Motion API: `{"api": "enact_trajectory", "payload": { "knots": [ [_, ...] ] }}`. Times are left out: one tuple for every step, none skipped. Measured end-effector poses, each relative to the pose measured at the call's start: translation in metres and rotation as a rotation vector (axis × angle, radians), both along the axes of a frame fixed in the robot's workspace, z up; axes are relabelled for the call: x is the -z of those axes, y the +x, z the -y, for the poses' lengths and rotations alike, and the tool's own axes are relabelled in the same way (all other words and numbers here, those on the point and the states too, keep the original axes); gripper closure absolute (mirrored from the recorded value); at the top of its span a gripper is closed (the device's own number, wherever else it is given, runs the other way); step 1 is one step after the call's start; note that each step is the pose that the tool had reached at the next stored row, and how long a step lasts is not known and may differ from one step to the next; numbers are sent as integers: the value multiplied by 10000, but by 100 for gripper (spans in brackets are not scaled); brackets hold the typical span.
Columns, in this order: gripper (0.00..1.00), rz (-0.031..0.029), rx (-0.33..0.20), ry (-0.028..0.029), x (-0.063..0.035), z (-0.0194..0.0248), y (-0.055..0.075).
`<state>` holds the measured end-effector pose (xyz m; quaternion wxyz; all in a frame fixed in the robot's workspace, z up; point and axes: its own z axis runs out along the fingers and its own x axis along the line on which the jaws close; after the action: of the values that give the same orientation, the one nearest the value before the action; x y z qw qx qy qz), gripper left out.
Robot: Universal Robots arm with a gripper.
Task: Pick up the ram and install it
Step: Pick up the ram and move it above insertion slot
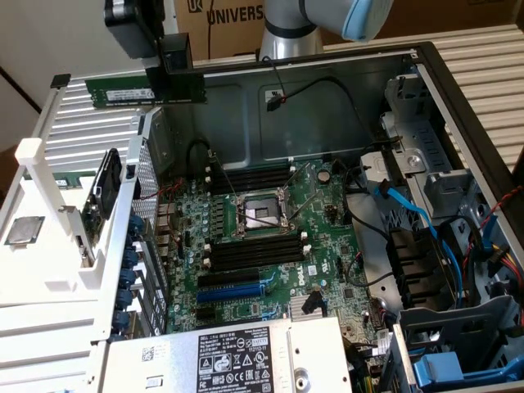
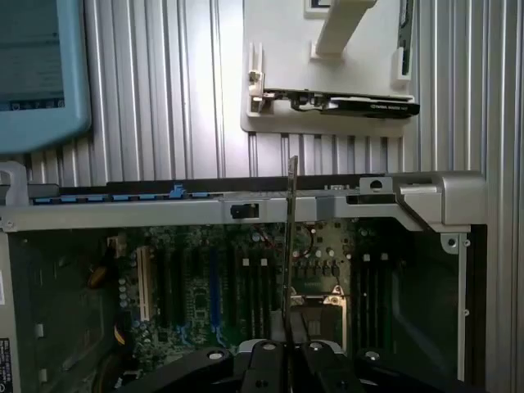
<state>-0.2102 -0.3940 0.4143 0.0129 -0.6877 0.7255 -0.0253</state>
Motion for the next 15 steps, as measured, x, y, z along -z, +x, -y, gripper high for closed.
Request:
{"api": "enact_trajectory", "payload": {
  "knots": [
    [87,-2,-2,-1,0,0,45],
    [87,-2,-4,0,0,0,89],
    [87,-3,-8,0,0,0,137],
    [87,-3,-11,0,0,0,182],
    [87,-3,-14,0,0,0,365],
    [87,-4,-14,-1,0,0,410],
    [87,-3,-14,0,2,0,456],
    [87,-2,-14,1,5,0,502],
    [87,-3,-15,0,9,0,545],
    [87,-3,-14,1,15,0,591],
    [87,-3,-14,0,37,0,682],
    [87,-3,-14,0,52,0,729],
    [87,-4,-13,0,70,0,776],
    [87,-3,-14,0,88,0,821],
    [87,-3,-14,0,107,0,867]
  ]
}}
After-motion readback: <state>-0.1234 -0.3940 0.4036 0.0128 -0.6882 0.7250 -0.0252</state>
